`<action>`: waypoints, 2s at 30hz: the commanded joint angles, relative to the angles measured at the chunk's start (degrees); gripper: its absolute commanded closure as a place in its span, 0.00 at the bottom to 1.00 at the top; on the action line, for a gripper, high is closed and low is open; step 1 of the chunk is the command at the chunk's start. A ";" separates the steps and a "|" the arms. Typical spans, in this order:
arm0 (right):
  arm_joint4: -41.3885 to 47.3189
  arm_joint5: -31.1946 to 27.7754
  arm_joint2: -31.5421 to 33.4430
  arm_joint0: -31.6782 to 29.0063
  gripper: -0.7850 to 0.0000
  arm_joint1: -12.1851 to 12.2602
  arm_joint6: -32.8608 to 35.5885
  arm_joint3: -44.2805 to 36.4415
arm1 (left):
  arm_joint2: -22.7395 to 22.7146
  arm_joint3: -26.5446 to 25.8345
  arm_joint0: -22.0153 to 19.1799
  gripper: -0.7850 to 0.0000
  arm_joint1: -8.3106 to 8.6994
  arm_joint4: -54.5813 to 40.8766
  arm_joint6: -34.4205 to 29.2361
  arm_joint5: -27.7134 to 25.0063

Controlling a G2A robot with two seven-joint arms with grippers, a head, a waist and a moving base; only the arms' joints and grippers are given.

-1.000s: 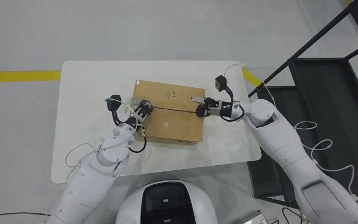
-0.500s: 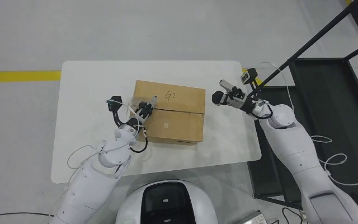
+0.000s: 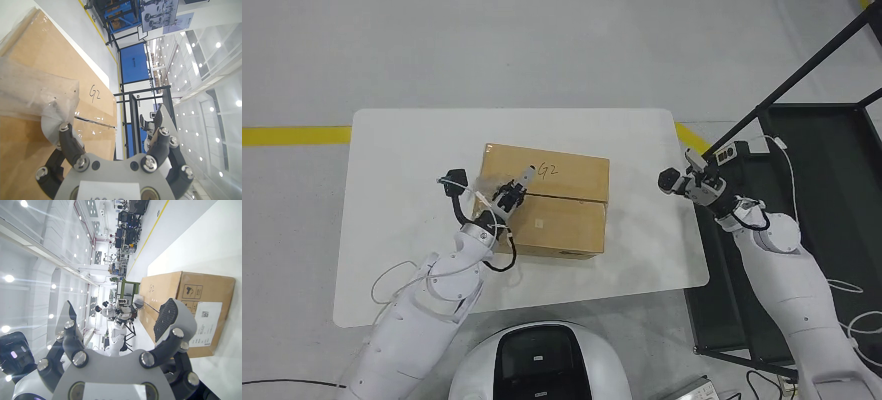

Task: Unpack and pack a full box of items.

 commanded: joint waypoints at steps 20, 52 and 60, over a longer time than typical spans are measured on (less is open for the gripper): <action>1.42 -2.08 2.52 -3.40 0.00 -0.77 1.27 2.85 | 6.87 3.36 0.06 0.00 -2.17 14.65 4.09 -10.75; 0.85 -1.51 2.30 -0.78 0.00 -2.19 3.74 3.23 | -7.00 -8.40 5.47 0.00 0.07 10.81 -14.95 -11.69; 0.49 -1.56 2.19 0.04 0.00 -2.51 4.09 4.37 | -8.20 -7.39 4.89 0.00 0.04 7.50 -17.83 -10.44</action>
